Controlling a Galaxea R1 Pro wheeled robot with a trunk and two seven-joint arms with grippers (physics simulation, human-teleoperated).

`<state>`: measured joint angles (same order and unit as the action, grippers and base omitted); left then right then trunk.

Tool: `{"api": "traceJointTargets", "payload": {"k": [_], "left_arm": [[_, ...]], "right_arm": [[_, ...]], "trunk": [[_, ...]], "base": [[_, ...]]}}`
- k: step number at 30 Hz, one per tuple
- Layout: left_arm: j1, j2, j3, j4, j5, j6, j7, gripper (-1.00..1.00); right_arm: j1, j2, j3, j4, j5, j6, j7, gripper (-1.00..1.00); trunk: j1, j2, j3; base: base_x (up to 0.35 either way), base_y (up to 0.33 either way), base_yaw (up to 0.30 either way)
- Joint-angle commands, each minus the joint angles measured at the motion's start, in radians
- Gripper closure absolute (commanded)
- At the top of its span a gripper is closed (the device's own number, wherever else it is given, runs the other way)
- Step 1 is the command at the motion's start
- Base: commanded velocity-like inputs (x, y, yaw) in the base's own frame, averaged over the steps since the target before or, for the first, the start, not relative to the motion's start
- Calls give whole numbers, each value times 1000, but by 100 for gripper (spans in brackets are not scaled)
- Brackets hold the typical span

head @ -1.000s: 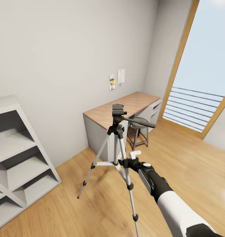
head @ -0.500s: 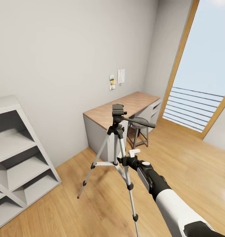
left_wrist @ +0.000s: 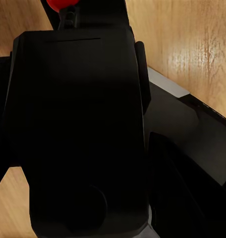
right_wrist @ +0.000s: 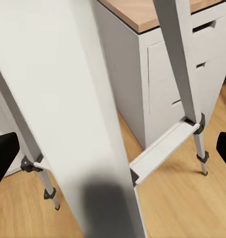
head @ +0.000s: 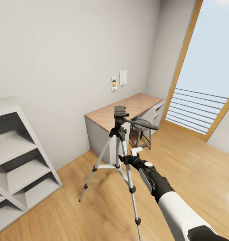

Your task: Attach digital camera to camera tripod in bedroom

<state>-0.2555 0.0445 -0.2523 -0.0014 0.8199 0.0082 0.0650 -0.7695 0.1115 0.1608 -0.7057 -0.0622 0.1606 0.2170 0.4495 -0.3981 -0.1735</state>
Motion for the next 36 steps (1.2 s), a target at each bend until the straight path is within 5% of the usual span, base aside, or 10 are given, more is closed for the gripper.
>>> {"api": "traceJointTargets", "payload": {"k": [1,26,27,36], "left_arm": [[-1,0,-8,0,5,1,3,100],[-1,0,-8,0,5,1,3,100],[-1,0,-8,0,5,1,3,100],[-1,0,-8,0,5,1,3,100]], "right_arm": [[-1,0,1,-2,-6,6,1,-100],[-1,-1,5,-4,-2,7,2,-100],[-1,-1,6,-3,-3,7,2,100],[-1,-1,6,10,-11,12,1,100]], "trunk": [[1,-2,-2],[1,-2,-2],[1,-2,-2],[1,-2,-2]], "base": [[0,0,0],[0,0,0],[0,0,0],[0,0,0]]}}
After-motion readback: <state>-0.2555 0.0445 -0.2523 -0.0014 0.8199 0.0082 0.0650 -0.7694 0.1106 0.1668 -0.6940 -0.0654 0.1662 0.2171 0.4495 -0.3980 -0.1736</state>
